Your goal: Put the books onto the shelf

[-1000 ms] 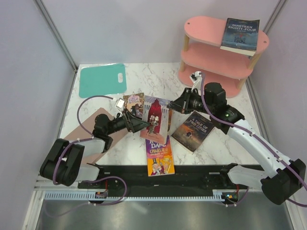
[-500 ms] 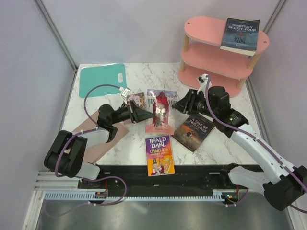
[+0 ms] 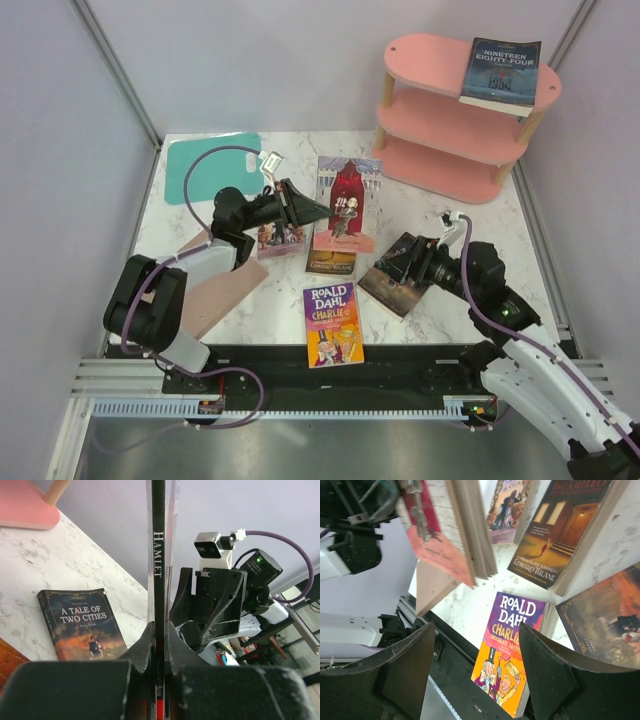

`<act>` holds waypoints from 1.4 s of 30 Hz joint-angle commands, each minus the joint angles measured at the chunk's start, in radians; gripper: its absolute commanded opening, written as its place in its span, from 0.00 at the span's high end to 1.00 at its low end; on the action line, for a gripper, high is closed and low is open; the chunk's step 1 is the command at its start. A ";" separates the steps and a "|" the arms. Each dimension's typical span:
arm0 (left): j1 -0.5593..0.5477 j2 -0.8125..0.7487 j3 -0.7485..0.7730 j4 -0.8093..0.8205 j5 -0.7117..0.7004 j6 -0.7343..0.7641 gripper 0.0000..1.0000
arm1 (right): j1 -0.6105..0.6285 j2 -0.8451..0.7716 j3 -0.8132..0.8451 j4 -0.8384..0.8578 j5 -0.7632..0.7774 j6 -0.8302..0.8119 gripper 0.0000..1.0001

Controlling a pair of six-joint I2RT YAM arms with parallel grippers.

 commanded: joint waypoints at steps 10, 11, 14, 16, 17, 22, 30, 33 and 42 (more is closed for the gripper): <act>-0.103 0.119 0.157 0.104 0.028 -0.086 0.98 | -0.004 0.002 -0.122 0.255 0.013 0.073 0.24; -0.108 0.118 0.159 0.104 0.028 -0.089 0.98 | -0.004 0.005 -0.129 0.266 0.028 0.068 0.24; -0.117 0.114 0.159 0.113 0.034 -0.105 0.98 | -0.004 0.014 -0.138 0.280 0.054 0.053 0.24; -0.123 0.119 0.156 0.122 0.036 -0.111 0.98 | -0.005 0.022 -0.139 0.284 0.069 0.047 0.24; -0.128 0.121 0.151 0.124 0.036 -0.112 0.98 | -0.004 0.024 -0.145 0.299 0.071 0.048 0.25; -0.149 0.144 0.145 0.157 0.033 -0.129 0.98 | -0.004 0.025 -0.149 0.356 0.088 0.056 0.26; -0.157 0.180 0.142 0.205 0.022 -0.155 0.98 | -0.004 0.021 -0.093 0.382 0.039 0.044 0.27; -0.158 0.197 0.142 0.248 0.019 -0.183 0.98 | -0.004 0.022 -0.087 0.389 0.022 0.044 0.29; -0.155 0.243 0.203 0.198 0.014 -0.189 0.94 | -0.004 0.099 -0.050 0.351 -0.033 0.059 1.00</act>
